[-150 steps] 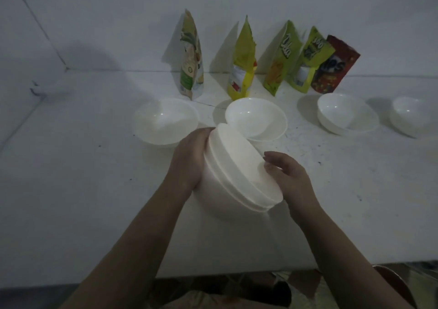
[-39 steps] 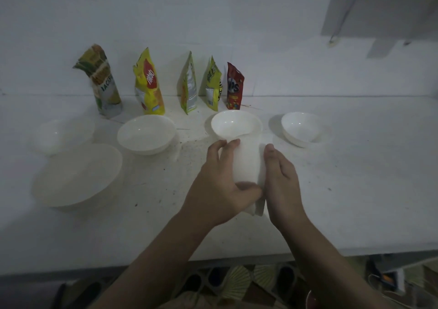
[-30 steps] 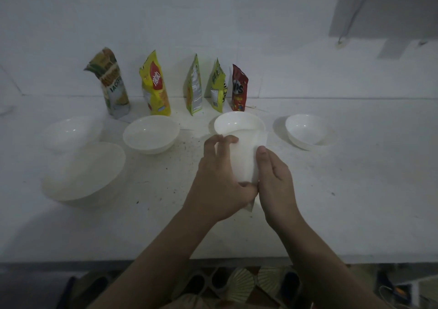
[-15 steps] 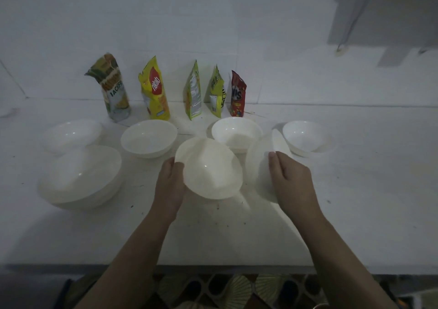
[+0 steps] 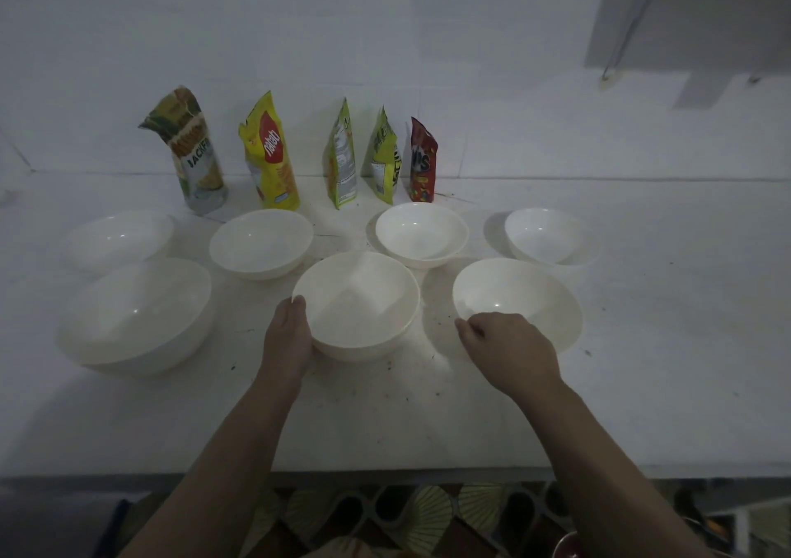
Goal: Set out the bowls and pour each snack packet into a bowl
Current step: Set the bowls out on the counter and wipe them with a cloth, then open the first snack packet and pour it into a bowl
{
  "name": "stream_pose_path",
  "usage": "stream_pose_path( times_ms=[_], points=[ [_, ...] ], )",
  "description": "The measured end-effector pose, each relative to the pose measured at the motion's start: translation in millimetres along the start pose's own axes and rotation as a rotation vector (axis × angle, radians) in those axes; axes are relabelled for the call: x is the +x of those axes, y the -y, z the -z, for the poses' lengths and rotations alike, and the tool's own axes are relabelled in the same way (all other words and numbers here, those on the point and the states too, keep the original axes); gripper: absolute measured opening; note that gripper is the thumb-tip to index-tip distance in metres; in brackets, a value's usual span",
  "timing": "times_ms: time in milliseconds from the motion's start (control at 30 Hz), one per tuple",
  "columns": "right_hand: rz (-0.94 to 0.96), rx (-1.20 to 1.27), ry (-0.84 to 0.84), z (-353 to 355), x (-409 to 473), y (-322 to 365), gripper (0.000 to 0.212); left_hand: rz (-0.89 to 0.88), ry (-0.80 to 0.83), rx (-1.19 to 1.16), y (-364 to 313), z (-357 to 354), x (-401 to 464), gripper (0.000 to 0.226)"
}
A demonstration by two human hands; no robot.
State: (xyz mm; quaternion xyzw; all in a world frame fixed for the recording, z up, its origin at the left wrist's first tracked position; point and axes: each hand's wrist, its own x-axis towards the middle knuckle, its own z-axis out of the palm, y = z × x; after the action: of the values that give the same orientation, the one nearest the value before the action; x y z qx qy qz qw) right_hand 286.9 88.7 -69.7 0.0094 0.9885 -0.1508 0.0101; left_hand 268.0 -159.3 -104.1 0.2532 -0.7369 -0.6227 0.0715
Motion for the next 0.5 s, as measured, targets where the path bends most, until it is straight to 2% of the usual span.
stream_pose_path(
  times_ms=[133,300,500],
  points=[
    [-0.013,0.093,-0.034,1,1,3,0.028,-0.032,-0.002,-0.011,-1,1,3,0.039],
    [0.154,0.267,-0.282,-1,6,18,0.015,-0.073,-0.004,-0.022,-6,6,5,0.039],
    [0.291,0.465,-0.305,-1,31,80,0.018,-0.393,-0.023,0.088,-32,27,11,0.039]
  ],
)
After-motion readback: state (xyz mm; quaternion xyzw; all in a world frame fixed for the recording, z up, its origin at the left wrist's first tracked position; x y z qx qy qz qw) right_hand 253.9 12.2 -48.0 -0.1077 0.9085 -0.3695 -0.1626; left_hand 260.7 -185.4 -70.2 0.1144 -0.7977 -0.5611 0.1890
